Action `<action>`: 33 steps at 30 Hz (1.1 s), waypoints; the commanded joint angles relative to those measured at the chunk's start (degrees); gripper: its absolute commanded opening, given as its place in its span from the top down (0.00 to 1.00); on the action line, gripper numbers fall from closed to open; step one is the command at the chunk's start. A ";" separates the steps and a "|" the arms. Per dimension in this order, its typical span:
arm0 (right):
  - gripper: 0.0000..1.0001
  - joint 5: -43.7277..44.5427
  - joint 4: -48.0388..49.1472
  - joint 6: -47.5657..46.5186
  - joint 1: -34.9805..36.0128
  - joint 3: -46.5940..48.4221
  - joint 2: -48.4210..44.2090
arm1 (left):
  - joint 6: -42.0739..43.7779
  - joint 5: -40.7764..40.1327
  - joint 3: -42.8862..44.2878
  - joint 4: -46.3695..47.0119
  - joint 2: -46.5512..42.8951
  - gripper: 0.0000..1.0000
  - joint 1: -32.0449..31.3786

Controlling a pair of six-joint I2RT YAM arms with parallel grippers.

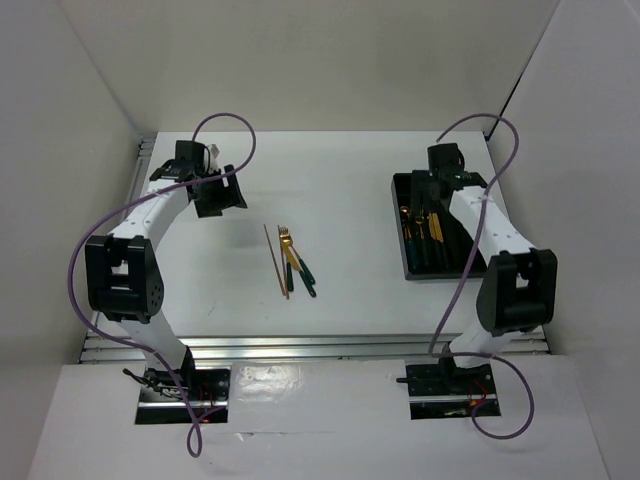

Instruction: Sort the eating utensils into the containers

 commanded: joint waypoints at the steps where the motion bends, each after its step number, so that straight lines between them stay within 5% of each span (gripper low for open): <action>1: 0.06 -9.17 6.86 2.80 2.63 0.77 -7.88 | 1.00 4.11 0.13 2.34 -3.41 0.15 0.40; 10: 0.00 -20.33 14.16 8.78 9.05 -4.43 -10.18 | 1.01 8.59 -3.91 5.51 -8.85 0.15 0.40; 15: 0.00 -25.36 16.18 9.48 12.91 -4.43 -6.05 | -1.01 2.28 -4.53 4.29 -11.94 0.15 -4.43; 22: 0.20 -25.20 17.25 8.87 22.13 -4.43 -3.32 | -7.51 -5.81 -11.02 4.28 -17.12 0.15 -12.69; 33: 0.41 -19.05 20.05 16.34 38.48 -12.34 -3.93 | -7.52 -16.81 -6.73 -1.78 -21.00 0.12 -11.04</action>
